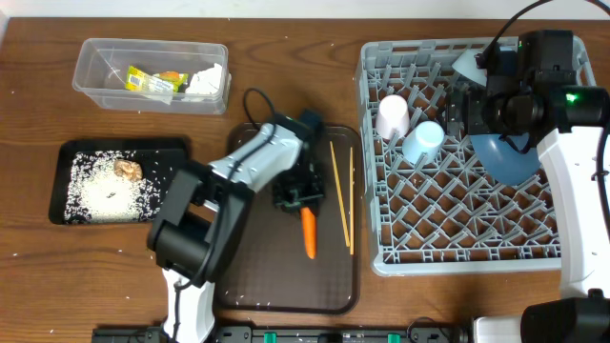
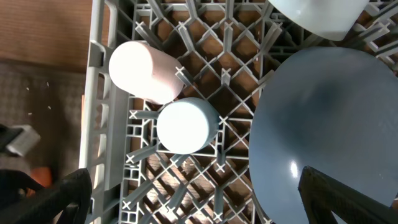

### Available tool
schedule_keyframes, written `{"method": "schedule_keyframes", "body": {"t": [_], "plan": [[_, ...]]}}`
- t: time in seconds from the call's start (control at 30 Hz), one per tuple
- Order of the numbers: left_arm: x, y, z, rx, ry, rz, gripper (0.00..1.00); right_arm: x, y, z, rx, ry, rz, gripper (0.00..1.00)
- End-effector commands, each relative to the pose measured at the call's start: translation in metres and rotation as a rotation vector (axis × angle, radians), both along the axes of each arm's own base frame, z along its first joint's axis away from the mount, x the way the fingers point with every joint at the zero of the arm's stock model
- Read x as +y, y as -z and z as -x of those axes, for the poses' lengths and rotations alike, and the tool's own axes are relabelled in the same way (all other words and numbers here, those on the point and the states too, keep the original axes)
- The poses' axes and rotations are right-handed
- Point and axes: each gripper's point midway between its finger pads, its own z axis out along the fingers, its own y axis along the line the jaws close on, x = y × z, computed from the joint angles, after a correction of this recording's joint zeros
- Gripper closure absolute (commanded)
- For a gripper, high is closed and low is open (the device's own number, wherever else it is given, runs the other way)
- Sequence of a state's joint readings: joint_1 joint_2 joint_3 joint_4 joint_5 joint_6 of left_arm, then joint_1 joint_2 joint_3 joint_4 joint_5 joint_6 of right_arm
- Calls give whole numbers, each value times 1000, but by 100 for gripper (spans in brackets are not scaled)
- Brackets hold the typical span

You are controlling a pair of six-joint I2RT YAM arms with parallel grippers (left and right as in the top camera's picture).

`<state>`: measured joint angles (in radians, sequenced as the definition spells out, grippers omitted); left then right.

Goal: Sort waste into correct bins and load items into the dishwasher rack
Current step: 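Carry the carrot left onto the black rice tray and release, then lower the right gripper and grasp a wooden chopstick on the tray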

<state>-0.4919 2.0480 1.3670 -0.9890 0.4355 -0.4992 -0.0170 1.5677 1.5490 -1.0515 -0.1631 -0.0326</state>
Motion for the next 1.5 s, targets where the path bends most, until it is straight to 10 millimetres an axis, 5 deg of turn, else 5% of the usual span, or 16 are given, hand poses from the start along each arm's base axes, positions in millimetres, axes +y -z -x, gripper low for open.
{"method": "schedule_keyframes", "body": {"t": [0.0, 0.13, 0.37, 0.57, 0.7, 0.9, 0.97, 1.07, 1.27, 1.47], "plan": [[19, -30, -35, -126, 13, 27, 91, 0, -6, 0, -14, 11, -11, 1], [68, -63, -66, -248, -60, -55, 91, 0, -6, 0, -14, 10, -11, 1], [194, -112, -101, -458, -310, -296, 91, 3, -6, 0, -15, 5, -12, 1], [280, -103, -110, -473, -523, -421, 91, 29, -12, 0, -29, -65, -111, 4], [311, -88, -109, -447, -607, -447, 90, 59, -16, 1, -41, -148, -168, 7], [341, -75, -104, -413, -679, -474, 83, 115, -19, 5, -71, -295, -174, 7], [343, -71, -103, -402, -682, -475, 58, 137, -20, 7, -88, -351, -178, 7], [343, -68, -102, -392, -677, -475, 1, 177, -19, 8, -119, -443, -187, 7], [342, -68, -101, -387, -675, -475, 2, 232, 10, 0, -124, -453, -133, 9], [341, -67, -99, -379, -674, -475, 2, 267, 75, 8, -6, -479, -64, 22]]}}
